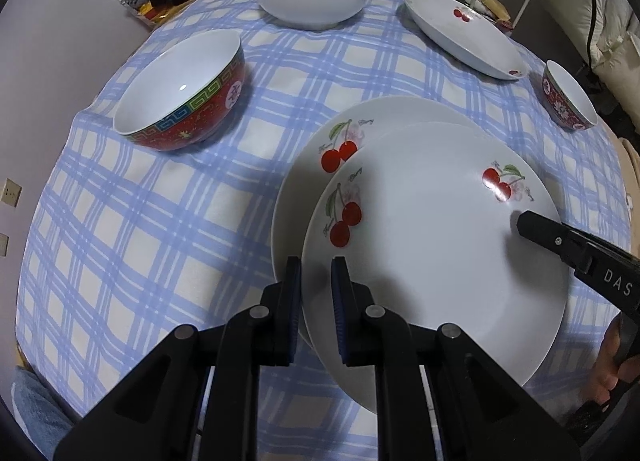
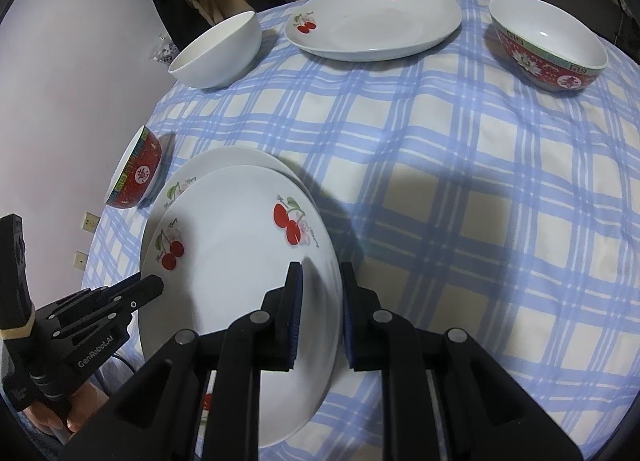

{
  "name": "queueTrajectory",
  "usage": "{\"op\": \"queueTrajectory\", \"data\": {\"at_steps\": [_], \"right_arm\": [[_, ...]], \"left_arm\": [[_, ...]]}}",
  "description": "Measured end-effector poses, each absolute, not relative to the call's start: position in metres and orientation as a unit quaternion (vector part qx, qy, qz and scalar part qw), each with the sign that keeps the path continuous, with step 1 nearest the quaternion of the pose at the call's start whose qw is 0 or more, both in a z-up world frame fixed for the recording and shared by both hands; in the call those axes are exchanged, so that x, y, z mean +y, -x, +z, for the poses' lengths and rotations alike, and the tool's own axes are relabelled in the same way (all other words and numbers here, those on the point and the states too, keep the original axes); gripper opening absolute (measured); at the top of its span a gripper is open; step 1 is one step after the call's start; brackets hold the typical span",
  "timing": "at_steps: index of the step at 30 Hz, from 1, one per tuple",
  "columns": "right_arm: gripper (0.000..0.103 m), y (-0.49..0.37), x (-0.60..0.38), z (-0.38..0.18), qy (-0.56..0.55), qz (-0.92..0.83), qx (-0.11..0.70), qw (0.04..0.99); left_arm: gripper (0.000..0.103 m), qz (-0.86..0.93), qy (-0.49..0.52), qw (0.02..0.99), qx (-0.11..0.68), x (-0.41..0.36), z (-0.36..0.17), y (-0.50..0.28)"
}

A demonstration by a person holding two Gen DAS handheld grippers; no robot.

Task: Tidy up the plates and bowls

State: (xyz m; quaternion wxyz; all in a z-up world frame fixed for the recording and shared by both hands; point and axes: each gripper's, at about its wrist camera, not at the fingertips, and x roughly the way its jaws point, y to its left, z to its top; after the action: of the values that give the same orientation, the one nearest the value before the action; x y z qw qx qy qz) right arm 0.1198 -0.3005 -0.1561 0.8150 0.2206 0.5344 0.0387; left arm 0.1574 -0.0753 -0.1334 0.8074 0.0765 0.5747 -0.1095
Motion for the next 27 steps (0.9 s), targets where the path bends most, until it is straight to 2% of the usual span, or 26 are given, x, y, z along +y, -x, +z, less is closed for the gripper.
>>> {"op": "queueTrajectory", "data": {"at_steps": [27], "right_arm": [[0.019, -0.113, -0.309, -0.147, -0.22, 0.027, 0.519, 0.825]], "left_arm": [[0.015, -0.09, -0.06, 0.826, 0.553, -0.056, -0.11, -0.155]]}}
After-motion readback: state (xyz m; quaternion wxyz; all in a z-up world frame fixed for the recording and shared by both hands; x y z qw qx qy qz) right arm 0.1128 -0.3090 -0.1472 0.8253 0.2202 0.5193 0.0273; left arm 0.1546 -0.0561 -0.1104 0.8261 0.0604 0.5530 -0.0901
